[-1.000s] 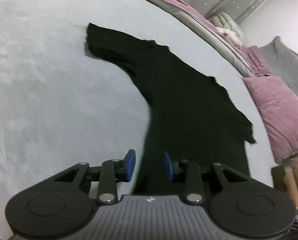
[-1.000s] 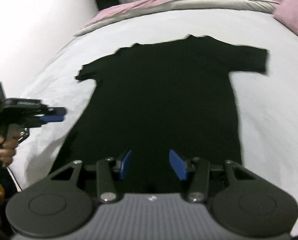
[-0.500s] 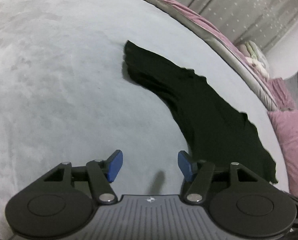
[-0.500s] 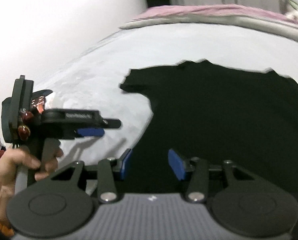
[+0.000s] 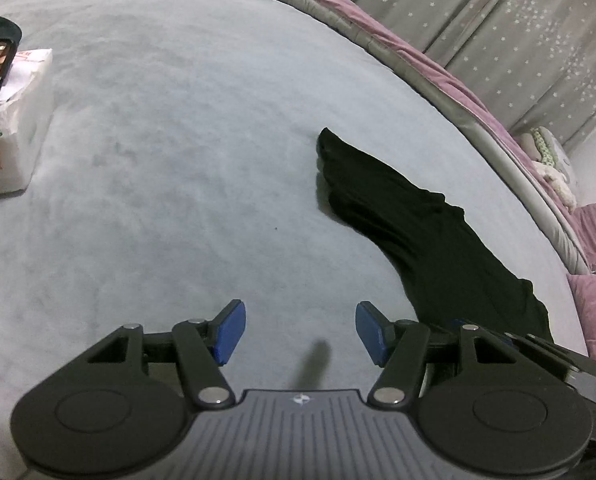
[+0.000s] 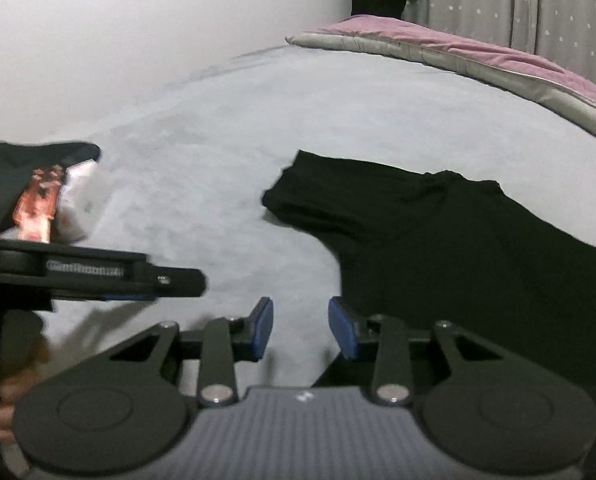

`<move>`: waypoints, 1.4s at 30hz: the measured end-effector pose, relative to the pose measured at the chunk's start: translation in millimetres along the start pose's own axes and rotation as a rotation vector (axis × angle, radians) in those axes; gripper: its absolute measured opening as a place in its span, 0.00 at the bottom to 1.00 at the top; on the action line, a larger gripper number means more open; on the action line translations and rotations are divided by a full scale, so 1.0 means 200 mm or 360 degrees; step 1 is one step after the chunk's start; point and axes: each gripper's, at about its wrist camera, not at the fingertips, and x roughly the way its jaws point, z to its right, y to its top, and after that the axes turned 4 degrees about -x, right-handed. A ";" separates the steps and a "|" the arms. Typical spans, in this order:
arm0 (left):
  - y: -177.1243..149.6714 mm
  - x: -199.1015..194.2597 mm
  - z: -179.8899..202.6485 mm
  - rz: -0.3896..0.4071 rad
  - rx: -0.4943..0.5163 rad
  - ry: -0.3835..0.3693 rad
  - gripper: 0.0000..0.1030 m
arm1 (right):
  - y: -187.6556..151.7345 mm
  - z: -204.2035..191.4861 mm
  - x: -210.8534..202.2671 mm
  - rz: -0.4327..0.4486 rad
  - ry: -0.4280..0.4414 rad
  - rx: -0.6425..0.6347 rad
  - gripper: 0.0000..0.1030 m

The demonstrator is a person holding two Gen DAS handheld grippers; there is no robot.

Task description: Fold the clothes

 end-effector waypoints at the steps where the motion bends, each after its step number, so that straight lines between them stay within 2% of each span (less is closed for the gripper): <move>1: 0.00 0.00 0.00 -0.0002 0.0000 0.0000 0.58 | 0.00 0.01 0.02 -0.0014 -0.0014 -0.0006 0.32; 10: 0.00 0.00 0.00 -0.0007 -0.0008 -0.0005 0.58 | -0.01 0.05 0.20 -0.0119 -0.0119 -0.0005 0.24; 11: 0.00 0.00 0.00 -0.0008 -0.0008 -0.0006 0.58 | -0.01 0.06 0.21 -0.0121 -0.0121 0.0008 0.21; 13: 0.00 0.00 0.00 -0.0007 -0.0009 -0.0009 0.58 | -0.01 0.09 0.21 -0.0118 -0.0131 0.0051 0.09; 16: 0.00 0.00 -0.01 -0.0009 -0.0015 -0.0015 0.58 | 0.01 0.14 0.20 -0.0109 -0.0100 0.0159 0.06; 19: 0.00 -0.01 -0.01 -0.0011 -0.0024 -0.0022 0.58 | 0.02 0.20 0.17 -0.0069 0.0005 0.0284 0.06; 24: -0.01 -0.01 -0.01 -0.0009 -0.0036 -0.0028 0.58 | 0.03 0.32 0.11 0.0039 0.0275 0.0581 0.06; 28: 0.00 0.00 -0.01 -0.0009 -0.0047 -0.0033 0.58 | 0.01 0.42 0.15 0.0043 0.0427 0.0810 0.06; 32: -0.01 0.00 -0.01 -0.0008 -0.0046 -0.0033 0.58 | -0.02 0.43 0.22 -0.0017 0.0416 0.0866 0.08; 35: -0.01 -0.01 -0.01 -0.0006 -0.0051 -0.0037 0.58 | -0.03 0.42 0.24 -0.0060 0.0393 0.0844 0.20; 37: 0.00 -0.01 -0.01 -0.0003 -0.0057 -0.0039 0.58 | -0.03 0.41 0.22 -0.0029 0.0401 0.0823 0.35; 40: -0.01 0.00 -0.01 0.0000 -0.0064 -0.0038 0.58 | -0.01 0.41 0.17 0.0053 0.0368 0.0785 0.32; 41: 0.00 0.00 -0.01 0.0000 -0.0065 -0.0039 0.58 | -0.01 0.41 0.16 0.0076 0.0330 0.0787 0.29; 42: 0.00 0.00 -0.01 0.0001 -0.0067 -0.0041 0.58 | 0.00 0.42 0.15 0.0096 0.0289 0.0790 0.19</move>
